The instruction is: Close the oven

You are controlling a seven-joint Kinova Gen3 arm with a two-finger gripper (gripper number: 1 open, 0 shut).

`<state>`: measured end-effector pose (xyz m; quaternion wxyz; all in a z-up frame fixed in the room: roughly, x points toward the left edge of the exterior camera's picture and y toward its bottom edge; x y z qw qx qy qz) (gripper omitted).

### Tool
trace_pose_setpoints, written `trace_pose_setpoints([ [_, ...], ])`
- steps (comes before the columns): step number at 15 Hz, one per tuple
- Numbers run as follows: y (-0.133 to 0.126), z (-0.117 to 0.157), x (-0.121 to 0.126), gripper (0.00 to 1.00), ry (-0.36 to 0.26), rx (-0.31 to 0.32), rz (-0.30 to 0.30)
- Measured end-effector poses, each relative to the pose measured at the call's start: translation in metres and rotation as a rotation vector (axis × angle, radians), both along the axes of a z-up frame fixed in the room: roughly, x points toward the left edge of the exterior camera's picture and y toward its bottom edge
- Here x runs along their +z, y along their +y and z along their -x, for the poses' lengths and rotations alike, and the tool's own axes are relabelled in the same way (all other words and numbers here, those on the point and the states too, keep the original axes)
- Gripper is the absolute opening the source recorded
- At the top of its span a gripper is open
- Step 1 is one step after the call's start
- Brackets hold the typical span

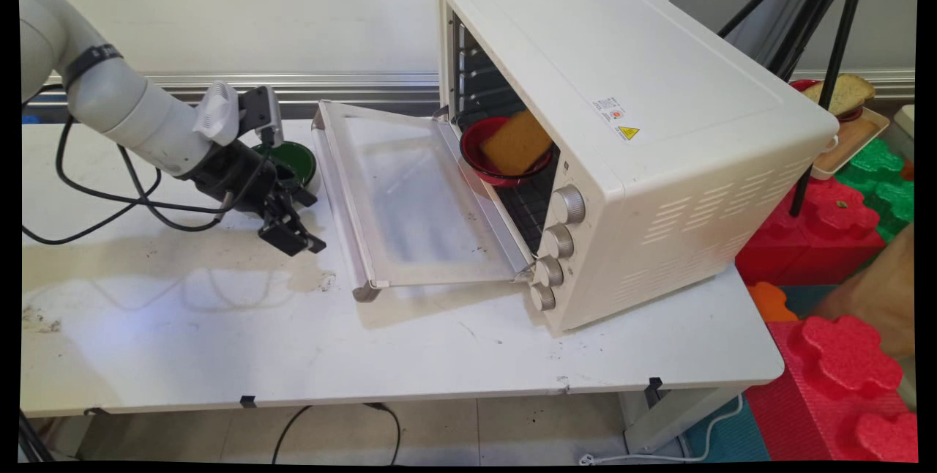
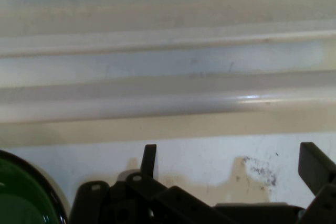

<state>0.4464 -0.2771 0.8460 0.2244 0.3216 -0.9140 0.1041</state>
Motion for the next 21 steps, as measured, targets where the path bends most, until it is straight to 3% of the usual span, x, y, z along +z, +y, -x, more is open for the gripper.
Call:
trace_pose_setpoints([
  [4, -0.004, 0.004, -0.005, 1.00, -0.001, -0.009, 0.005],
  [5, -0.005, 0.004, -0.006, 0.00, -0.002, -0.011, 0.006],
  [21, -0.011, 0.013, -0.010, 0.00, 0.050, 0.010, 0.056],
])
